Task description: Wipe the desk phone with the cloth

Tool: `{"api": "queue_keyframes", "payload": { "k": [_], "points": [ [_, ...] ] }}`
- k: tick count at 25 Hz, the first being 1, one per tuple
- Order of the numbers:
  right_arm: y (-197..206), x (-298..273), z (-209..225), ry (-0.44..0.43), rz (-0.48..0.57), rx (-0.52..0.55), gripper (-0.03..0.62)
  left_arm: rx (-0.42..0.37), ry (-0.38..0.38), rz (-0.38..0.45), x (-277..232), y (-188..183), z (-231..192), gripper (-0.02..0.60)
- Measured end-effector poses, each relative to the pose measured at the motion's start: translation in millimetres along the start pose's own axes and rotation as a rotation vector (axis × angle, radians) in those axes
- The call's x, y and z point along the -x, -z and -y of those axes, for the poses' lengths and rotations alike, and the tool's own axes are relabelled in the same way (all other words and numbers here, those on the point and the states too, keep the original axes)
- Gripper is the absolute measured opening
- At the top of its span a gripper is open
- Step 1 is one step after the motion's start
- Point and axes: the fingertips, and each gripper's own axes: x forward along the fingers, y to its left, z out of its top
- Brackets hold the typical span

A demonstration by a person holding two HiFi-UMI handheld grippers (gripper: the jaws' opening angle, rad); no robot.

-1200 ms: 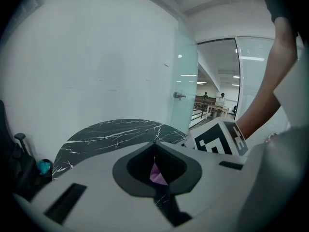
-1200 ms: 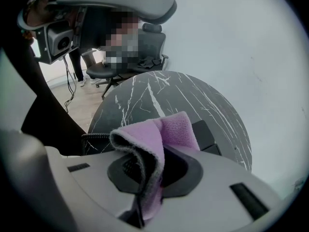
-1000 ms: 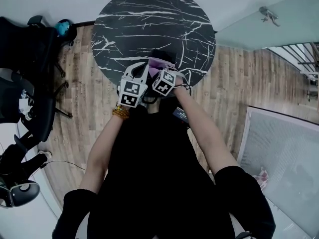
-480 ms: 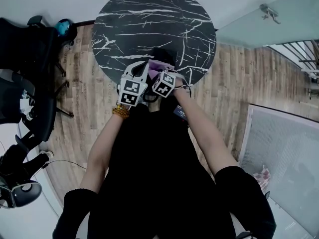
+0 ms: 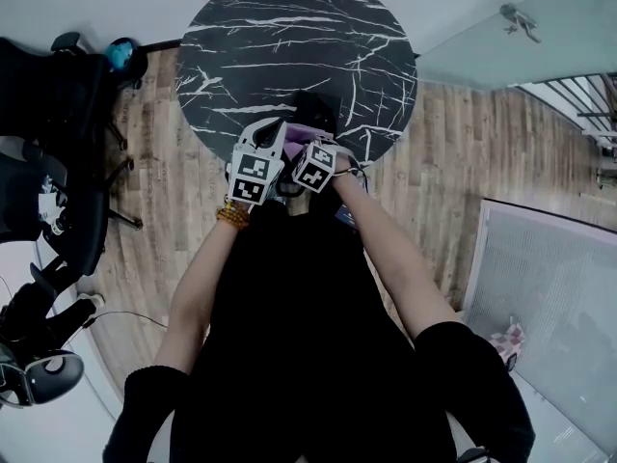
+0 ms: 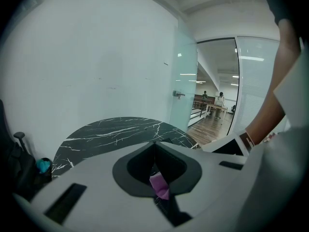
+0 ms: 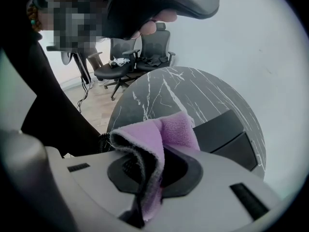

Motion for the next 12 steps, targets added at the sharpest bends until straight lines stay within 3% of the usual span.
{"api": "queue_keyframes", "payload": {
  "k": [12],
  "points": [
    [4.2, -3.9, -18.4, -0.048, -0.006, -0.001, 0.058, -0.001, 0.005, -0.014, 0.1, 5.6, 0.8, 0.014]
  ]
}}
